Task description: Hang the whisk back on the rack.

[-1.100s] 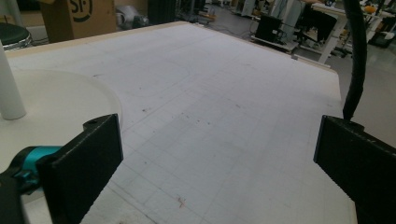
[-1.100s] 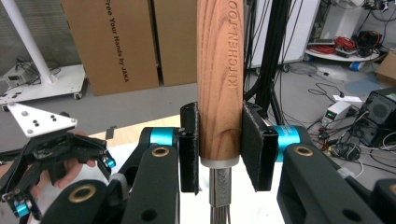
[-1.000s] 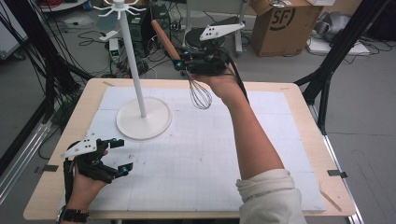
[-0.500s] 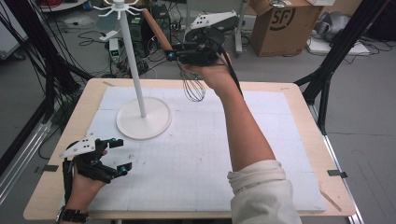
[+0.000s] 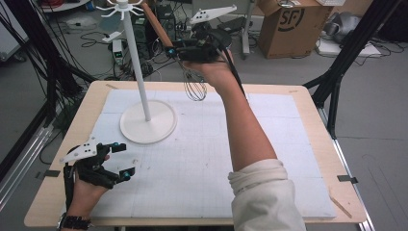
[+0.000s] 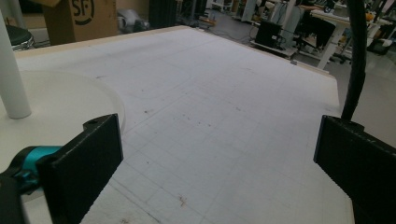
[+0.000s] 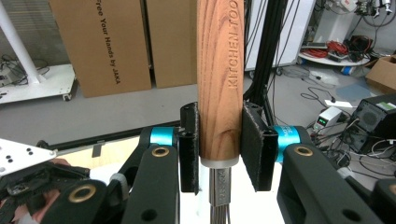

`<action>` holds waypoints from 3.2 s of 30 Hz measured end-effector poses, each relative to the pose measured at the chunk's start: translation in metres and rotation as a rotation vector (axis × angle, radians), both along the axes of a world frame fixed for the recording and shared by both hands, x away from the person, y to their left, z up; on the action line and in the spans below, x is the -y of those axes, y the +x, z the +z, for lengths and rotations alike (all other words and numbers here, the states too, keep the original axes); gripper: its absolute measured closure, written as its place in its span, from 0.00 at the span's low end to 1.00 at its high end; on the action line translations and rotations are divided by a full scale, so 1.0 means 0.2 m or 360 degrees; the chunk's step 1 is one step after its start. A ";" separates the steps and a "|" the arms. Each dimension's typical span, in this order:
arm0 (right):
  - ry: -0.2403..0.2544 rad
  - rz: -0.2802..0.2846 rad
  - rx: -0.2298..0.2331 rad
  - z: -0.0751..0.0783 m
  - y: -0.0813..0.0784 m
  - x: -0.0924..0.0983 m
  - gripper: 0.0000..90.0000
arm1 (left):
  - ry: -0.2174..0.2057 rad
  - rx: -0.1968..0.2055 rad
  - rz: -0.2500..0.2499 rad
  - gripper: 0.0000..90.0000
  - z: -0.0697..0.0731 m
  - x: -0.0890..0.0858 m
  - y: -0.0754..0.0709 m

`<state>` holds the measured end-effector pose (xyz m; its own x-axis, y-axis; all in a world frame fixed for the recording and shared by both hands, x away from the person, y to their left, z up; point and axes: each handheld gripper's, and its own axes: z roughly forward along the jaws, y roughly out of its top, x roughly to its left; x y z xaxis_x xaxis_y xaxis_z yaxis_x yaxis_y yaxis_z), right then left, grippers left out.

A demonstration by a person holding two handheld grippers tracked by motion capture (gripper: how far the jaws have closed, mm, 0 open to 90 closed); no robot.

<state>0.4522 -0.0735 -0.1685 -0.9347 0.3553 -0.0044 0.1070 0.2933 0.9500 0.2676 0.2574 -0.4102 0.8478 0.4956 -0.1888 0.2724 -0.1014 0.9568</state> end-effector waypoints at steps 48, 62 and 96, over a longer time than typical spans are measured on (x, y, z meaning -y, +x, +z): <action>-0.0324 -0.0069 -0.0030 -0.07 0.02 -0.22 0.59 | -0.0016 -0.0008 0.0009 0.02 0.00 -0.02 -0.01; -0.0142 -0.0035 -0.0084 -0.13 -0.06 0.05 0.41 | 0.0008 -0.0010 0.0005 0.02 -0.01 -0.01 0.00; 0.0057 -0.0211 -0.0144 -0.41 -0.37 0.63 0.10 | 0.0064 -0.0032 -0.0044 0.02 -0.03 0.05 0.00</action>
<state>0.3782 -0.2002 -0.2507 -0.8757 0.4739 0.0924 0.2279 0.2370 0.9444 0.2668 0.2471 -0.4158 0.8575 0.4794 -0.1866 0.2883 -0.1475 0.9461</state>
